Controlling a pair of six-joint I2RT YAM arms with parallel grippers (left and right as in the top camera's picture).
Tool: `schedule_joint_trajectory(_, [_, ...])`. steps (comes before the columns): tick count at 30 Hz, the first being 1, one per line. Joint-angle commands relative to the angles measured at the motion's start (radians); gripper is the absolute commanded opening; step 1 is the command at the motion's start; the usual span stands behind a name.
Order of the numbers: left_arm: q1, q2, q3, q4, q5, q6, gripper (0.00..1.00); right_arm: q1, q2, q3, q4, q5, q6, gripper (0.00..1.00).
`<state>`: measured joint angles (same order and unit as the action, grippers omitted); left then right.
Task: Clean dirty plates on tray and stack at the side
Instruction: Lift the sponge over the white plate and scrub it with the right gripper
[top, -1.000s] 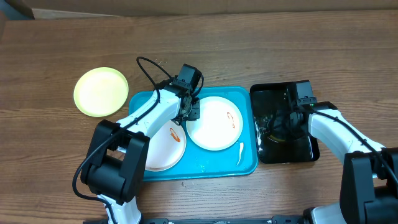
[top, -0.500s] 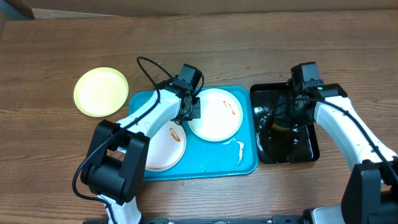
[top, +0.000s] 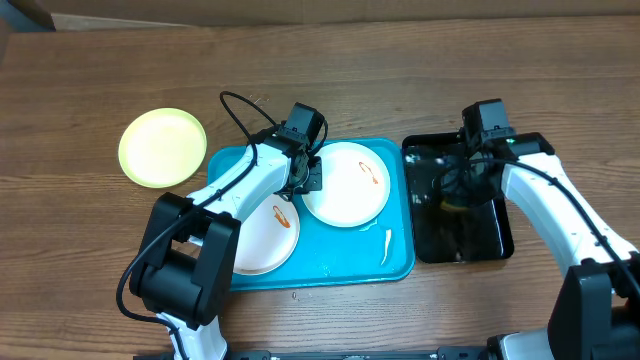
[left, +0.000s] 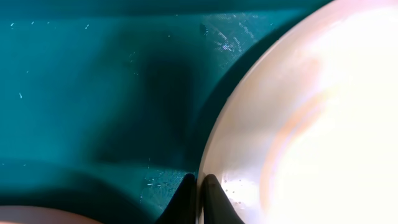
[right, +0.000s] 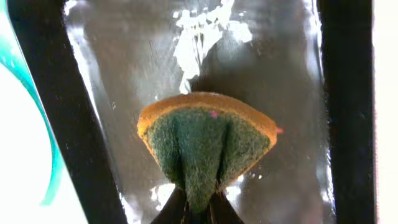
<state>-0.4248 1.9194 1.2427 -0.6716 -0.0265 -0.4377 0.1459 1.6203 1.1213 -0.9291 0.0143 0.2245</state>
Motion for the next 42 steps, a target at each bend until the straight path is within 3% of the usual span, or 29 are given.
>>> schedule_joint_trajectory(1, [0.0, 0.007, -0.011, 0.002, 0.002, 0.053, 0.04, 0.006, -0.019, 0.079, -0.032, -0.006, -0.045, 0.04])
schedule_joint_trajectory(9, [0.0, 0.007, -0.011, 0.001, 0.002, 0.084, 0.04, 0.024, -0.019, 0.105, -0.097, -0.023, -0.173, 0.04])
schedule_joint_trajectory(22, [0.0, 0.007, -0.011, -0.012, 0.046, 0.151, 0.04, 0.082, -0.019, 0.105, -0.053, 0.026, -0.182, 0.04])
schedule_joint_trajectory(31, [0.0, 0.007, -0.011, -0.011, 0.047, 0.15, 0.04, 0.235, -0.019, 0.104, 0.112, -0.143, -0.165, 0.04])
schedule_joint_trajectory(42, [0.0, 0.007, -0.011, -0.012, 0.079, 0.15, 0.04, 0.405, 0.072, 0.102, 0.223, 0.119, -0.166, 0.04])
